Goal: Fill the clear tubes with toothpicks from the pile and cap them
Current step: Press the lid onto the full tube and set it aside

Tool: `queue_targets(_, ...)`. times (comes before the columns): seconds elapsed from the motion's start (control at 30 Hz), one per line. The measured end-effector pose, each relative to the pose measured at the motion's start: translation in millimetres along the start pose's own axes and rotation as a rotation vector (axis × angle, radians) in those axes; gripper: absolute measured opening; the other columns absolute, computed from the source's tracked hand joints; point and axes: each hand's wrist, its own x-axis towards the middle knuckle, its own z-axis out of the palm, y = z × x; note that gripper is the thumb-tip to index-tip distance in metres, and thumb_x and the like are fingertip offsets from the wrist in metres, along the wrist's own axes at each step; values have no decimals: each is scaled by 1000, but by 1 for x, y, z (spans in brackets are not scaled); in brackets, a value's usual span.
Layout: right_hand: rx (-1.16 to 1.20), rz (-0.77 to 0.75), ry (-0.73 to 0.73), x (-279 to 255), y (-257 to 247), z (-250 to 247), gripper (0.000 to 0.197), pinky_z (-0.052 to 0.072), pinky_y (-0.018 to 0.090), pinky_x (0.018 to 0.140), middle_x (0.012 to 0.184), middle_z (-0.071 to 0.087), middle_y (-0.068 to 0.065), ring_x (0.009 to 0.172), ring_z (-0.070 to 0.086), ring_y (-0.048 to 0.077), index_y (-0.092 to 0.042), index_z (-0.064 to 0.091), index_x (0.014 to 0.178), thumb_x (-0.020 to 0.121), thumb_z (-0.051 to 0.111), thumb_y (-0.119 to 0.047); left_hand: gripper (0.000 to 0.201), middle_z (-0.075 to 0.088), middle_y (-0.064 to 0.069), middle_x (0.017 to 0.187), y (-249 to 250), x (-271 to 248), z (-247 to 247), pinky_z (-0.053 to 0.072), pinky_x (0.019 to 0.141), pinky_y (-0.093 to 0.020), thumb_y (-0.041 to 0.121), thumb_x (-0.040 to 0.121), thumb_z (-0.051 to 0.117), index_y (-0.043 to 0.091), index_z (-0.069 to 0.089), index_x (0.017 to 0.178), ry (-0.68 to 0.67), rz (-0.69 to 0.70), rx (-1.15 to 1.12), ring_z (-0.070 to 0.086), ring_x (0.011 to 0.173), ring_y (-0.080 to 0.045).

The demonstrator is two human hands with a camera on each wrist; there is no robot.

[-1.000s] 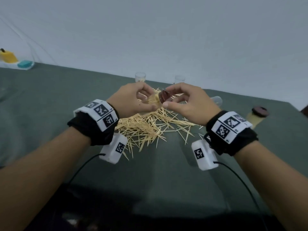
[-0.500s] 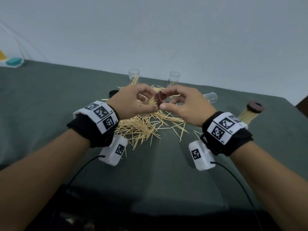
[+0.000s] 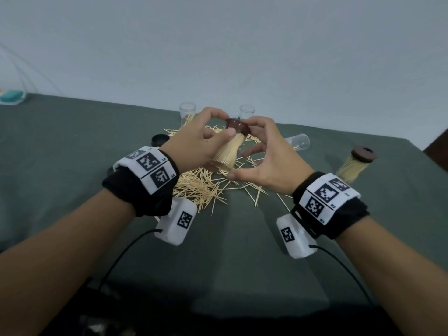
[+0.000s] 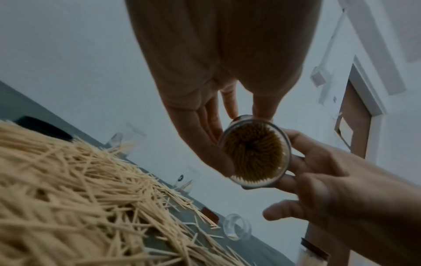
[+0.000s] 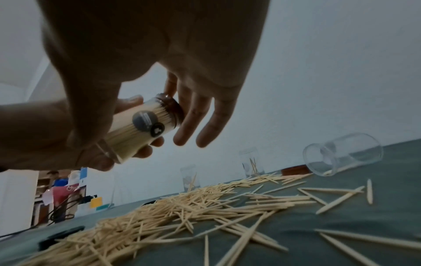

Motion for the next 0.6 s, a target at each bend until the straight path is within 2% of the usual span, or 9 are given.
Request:
queue_targets(0.07, -2, 7, 23, -1, 0, -6, 92, 55, 36, 84, 132, 53, -13, 86, 65, 6, -32, 34, 127, 55, 92, -36, 33, 73, -11, 86, 4, 2, 6, 59, 66, -57, 33, 95, 60, 26, 47, 124, -35, -19, -42, 72, 80, -35)
queue_targets(0.13, -26, 13, 13, -3, 0, -14, 89, 55, 37, 84, 130, 55, -11, 84, 65, 10, -32, 34, 125, 56, 89, -36, 40, 73, -6, 96, 5, 6, 7, 60, 70, -53, 36, 91, 65, 27, 48, 126, -84, -35, -65, 72, 87, -26)
queue_targets(0.23, -51, 66, -46, -6, -1, -33, 85, 54, 23, 82, 129, 56, -11, 81, 68, 16, -30, 34, 124, 60, 89, -23, 76, 55, 11, 132, 3, 15, 2, 59, 80, -40, 49, 67, 83, 34, 44, 131, -205, 18, 82, 65, 107, -9)
queue_targets(0.27, -53, 96, -79, -6, -1, -40, 84, 55, 23, 81, 126, 58, -10, 80, 69, 17, -31, 34, 123, 61, 89, -17, 88, 48, 16, 138, 3, 17, 1, 58, 84, -37, 53, 58, 87, 36, 41, 132, -249, 45, 160, 62, 112, -5)
queue_targets(0.3, -46, 124, -113, -7, 0, -47, 83, 57, 31, 81, 123, 60, -9, 79, 70, 20, -32, 35, 122, 61, 88, -13, 97, 45, 18, 141, 3, 19, 3, 57, 85, -36, 55, 51, 90, 38, 39, 132, -285, 64, 214, 59, 114, -2)
queue_targets(0.37, -27, 156, -145, -7, 0, -56, 82, 57, 48, 80, 122, 59, -9, 79, 70, 23, -32, 36, 120, 60, 86, -8, 102, 45, 18, 140, 4, 22, 9, 57, 83, -35, 54, 46, 91, 38, 37, 131, -302, 99, 257, 58, 113, 0)
queue_targets(0.4, -33, 163, -144, -7, -1, -60, 82, 57, 50, 79, 124, 58, -11, 79, 71, 23, -32, 36, 120, 60, 86, -7, 101, 47, 18, 138, 5, 24, 14, 56, 81, -33, 56, 46, 89, 36, 37, 130, -280, 128, 284, 60, 109, -1)
queue_targets(0.5, -77, 196, -154, -9, -4, -76, 81, 57, 48, 80, 124, 56, -14, 76, 70, 19, -30, 36, 121, 60, 85, -6, 94, 55, 14, 129, 9, 32, 30, 48, 71, -26, 56, 47, 88, 32, 39, 124, -217, 206, 353, 64, 90, -4)
queue_targets(0.6, -134, 231, -160, -10, -6, -95, 83, 57, 46, 80, 125, 55, -11, 75, 70, 18, -29, 35, 122, 60, 84, -5, 87, 62, 4, 116, 17, 44, 46, 51, 62, -31, 46, 47, 92, 32, 41, 116, -198, 225, 345, 62, 76, -11)
